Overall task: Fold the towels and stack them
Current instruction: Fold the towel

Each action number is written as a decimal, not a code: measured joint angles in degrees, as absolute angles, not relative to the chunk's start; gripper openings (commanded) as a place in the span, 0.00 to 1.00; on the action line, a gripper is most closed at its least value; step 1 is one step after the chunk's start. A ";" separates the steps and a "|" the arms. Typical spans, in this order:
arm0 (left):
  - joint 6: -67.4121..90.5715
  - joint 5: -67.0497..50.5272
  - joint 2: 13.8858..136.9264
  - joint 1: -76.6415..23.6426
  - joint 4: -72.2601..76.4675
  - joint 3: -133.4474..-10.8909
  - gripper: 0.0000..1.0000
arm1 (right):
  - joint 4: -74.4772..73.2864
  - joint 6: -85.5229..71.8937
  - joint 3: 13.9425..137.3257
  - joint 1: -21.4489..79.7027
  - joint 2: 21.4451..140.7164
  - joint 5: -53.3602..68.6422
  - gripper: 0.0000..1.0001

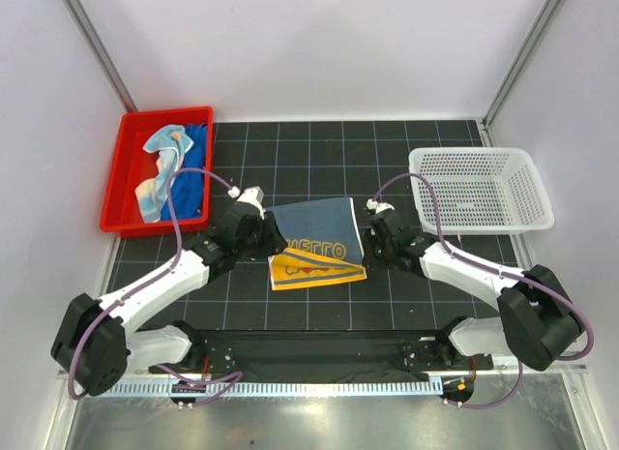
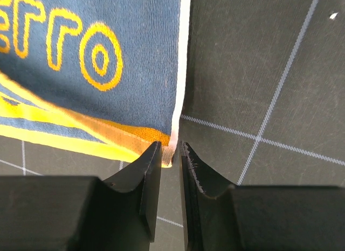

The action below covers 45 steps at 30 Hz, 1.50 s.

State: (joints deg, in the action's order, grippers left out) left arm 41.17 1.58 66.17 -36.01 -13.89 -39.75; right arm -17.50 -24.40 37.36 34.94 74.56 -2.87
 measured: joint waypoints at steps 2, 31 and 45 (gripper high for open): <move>41.08 3.11 68.95 -36.01 -14.28 -41.69 0.45 | -17.50 -24.58 36.97 35.22 74.56 -2.90 0.27; 42.59 10.66 75.18 -42.61 -16.21 -38.17 0.46 | -20.23 -25.63 37.98 35.90 73.97 -6.13 0.34; 37.04 10.50 91.48 -28.64 -19.55 -65.19 0.44 | -21.02 -22.41 71.13 30.89 98.04 -4.86 0.34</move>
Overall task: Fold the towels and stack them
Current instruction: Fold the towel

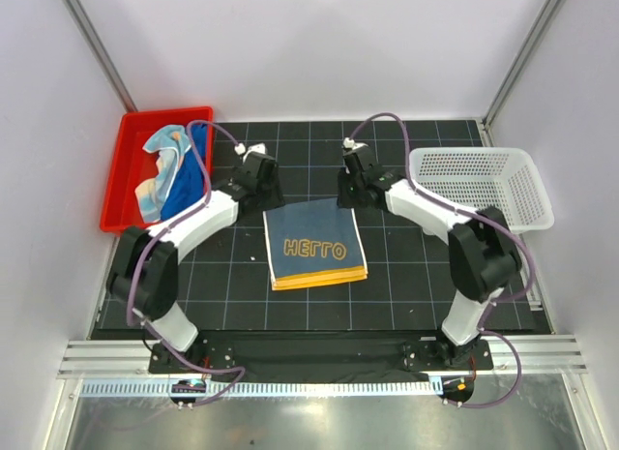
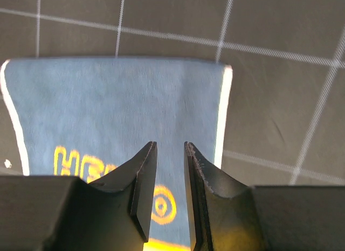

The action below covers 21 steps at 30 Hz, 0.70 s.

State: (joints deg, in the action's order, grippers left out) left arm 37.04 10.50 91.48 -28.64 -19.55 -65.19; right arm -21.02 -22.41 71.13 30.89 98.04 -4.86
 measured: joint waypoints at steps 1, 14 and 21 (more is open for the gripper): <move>36.42 10.41 93.73 -28.40 -19.81 -66.87 0.44 | -21.10 -22.13 72.86 30.74 100.16 -4.38 0.34; 31.14 16.25 108.66 -27.88 -25.76 -73.82 0.42 | -20.82 -21.12 80.51 29.41 116.38 -1.02 0.32; 29.32 19.42 114.87 -27.62 -27.38 -79.83 0.42 | -17.65 -23.40 78.11 28.42 115.48 -4.64 0.32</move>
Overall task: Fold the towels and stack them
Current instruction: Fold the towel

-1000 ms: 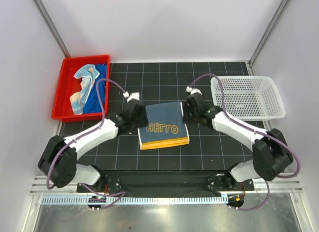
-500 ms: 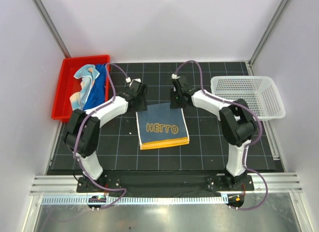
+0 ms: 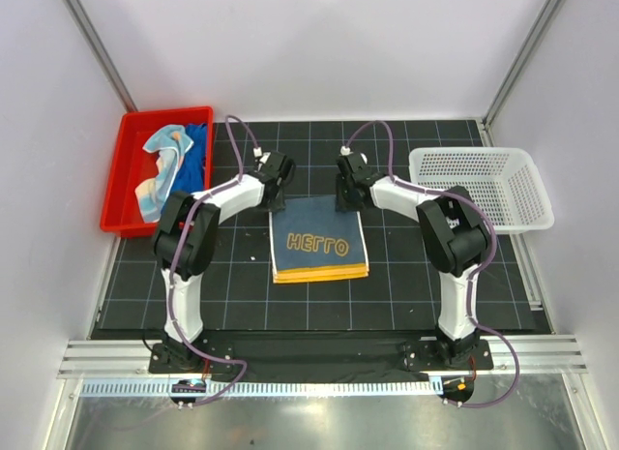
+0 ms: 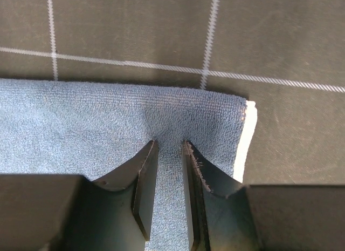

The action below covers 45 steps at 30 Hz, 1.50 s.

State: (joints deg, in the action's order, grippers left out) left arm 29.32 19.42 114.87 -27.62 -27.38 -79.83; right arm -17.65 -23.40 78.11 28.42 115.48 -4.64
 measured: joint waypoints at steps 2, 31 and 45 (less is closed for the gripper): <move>29.08 19.51 116.11 -27.62 -27.68 -81.38 0.42 | -16.36 -24.27 76.55 28.34 114.65 -5.39 0.32; 25.06 13.78 114.17 -25.56 -26.35 -83.68 0.46 | -21.61 -22.90 80.29 23.94 111.28 -10.31 0.38; 25.02 9.78 115.26 -23.70 -24.25 -83.64 0.46 | -21.45 -22.44 80.84 22.68 116.42 -10.24 0.38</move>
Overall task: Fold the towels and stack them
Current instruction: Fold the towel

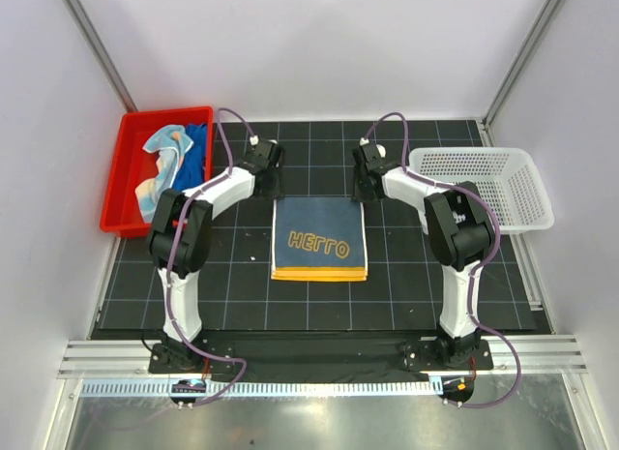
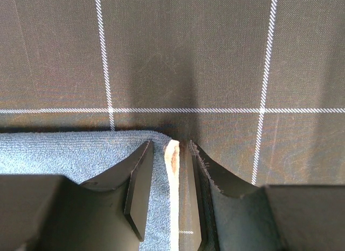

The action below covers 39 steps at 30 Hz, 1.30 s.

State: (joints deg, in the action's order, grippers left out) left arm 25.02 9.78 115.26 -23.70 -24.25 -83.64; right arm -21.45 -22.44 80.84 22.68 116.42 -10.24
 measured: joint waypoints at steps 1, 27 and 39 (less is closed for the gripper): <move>25.02 9.78 115.46 -23.70 -24.10 -83.64 0.45 | -21.45 -22.37 80.86 22.63 116.42 -10.22 0.38; 25.96 7.70 118.26 -23.18 -21.19 -83.05 0.37 | -19.35 -20.62 80.86 22.37 117.03 -7.25 0.31; 27.55 7.40 118.41 -23.11 -16.51 -81.58 0.15 | -18.87 -19.77 80.84 22.26 117.05 -5.74 0.16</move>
